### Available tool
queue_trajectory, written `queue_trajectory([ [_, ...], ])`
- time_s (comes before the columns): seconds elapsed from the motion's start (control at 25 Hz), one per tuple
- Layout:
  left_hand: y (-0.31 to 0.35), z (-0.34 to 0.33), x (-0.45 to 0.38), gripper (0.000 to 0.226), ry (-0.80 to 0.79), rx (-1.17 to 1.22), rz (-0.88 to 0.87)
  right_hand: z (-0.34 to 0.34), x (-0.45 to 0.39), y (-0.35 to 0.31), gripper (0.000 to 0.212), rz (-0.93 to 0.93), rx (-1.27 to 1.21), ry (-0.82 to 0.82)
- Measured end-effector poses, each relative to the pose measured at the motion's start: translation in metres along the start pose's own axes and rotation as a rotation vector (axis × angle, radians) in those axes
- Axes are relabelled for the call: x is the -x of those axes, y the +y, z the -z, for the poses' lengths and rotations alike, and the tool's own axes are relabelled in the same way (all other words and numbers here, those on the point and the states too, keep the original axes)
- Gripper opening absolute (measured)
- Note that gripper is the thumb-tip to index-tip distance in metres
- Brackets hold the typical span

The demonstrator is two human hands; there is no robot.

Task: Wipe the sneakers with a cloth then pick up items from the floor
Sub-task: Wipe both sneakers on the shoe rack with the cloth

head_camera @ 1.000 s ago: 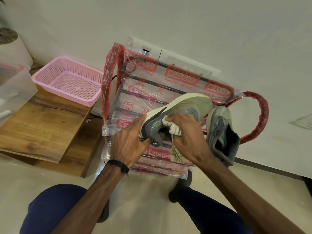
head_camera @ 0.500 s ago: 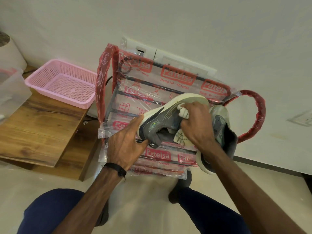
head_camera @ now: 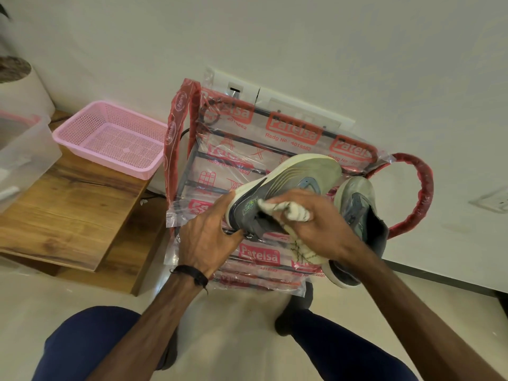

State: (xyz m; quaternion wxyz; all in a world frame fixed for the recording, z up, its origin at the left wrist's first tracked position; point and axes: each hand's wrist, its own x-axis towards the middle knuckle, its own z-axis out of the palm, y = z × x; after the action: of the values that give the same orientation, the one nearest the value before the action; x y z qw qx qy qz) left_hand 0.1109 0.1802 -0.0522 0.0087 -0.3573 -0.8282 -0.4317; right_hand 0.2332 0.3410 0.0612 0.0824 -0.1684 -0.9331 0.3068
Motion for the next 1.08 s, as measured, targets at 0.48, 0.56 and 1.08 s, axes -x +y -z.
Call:
queue_trajectory([
  [0.48, 0.0, 0.001, -0.001, 0.077, 0.035, -0.057, -0.073, -0.047, -0.012, -0.029, 0.034, -0.21, 0.444, 0.213],
  [0.56, 0.0, 0.002, -0.001, 0.077, 0.045, -0.072, -0.078, -0.042, -0.009, -0.032, 0.036, -0.09, 0.322, 0.126],
  [1.08, -0.005, -0.008, 0.001, 0.095, -0.158, -0.217, -0.05, -0.015, 0.006, 0.001, 0.017, -0.294, -0.228, 0.592],
])
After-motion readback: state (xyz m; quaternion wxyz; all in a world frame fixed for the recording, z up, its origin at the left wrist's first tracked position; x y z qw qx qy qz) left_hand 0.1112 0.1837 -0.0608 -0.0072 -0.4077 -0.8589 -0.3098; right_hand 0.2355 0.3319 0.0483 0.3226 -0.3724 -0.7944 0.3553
